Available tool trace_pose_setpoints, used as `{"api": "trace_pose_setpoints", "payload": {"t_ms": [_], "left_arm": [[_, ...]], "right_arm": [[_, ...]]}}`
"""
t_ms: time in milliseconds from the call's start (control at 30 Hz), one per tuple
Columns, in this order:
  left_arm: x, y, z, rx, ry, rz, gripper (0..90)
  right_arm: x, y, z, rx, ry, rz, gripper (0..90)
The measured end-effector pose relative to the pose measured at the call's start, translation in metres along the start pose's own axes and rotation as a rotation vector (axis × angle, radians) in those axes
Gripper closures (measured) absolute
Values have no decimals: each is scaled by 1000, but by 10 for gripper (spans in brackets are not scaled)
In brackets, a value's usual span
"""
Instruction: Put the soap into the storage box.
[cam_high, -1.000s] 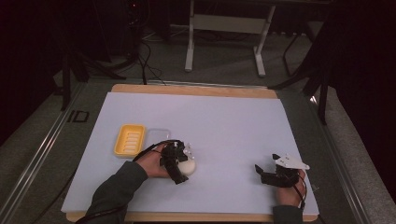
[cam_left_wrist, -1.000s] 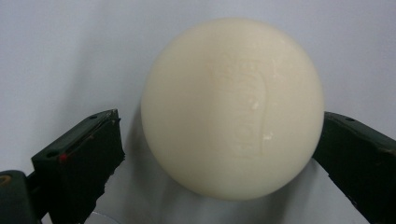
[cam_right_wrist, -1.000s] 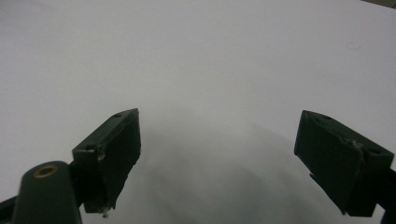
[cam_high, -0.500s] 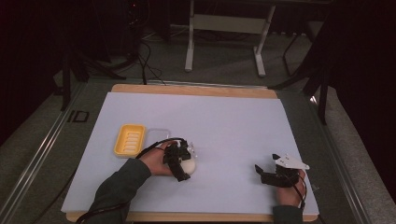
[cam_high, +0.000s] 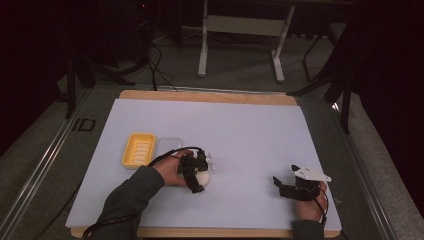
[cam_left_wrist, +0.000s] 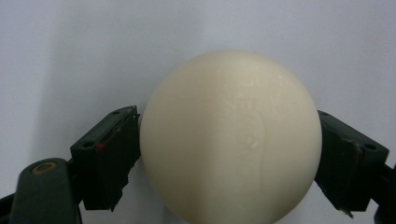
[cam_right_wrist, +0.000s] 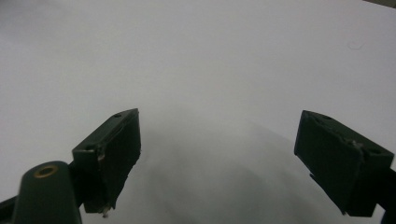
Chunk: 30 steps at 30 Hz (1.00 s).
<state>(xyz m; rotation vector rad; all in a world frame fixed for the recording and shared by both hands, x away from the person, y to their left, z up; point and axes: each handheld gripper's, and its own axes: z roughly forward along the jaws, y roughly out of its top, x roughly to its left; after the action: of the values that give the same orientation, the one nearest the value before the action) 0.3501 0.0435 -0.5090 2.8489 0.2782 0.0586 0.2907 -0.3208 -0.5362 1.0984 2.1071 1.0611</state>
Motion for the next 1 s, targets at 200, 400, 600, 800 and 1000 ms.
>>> {"api": "trace_pose_setpoints", "payload": {"t_ms": [200,400,600,800,1000], "left_arm": [[0,6,-1,38,-8,32,211],[2,9,-2,65,-16,39,241],[3,11,-2,84,-18,43,251],[2,14,-2,105,-17,50,253],[4,14,-2,117,-10,51,255]], "right_arm": [[0,0,0,0,1,0,145],[0,0,0,0,3,-1,145],[0,0,0,2,3,-1,145],[0,0,0,1,4,-1,145],[0,0,0,1,4,-2,145]]}}
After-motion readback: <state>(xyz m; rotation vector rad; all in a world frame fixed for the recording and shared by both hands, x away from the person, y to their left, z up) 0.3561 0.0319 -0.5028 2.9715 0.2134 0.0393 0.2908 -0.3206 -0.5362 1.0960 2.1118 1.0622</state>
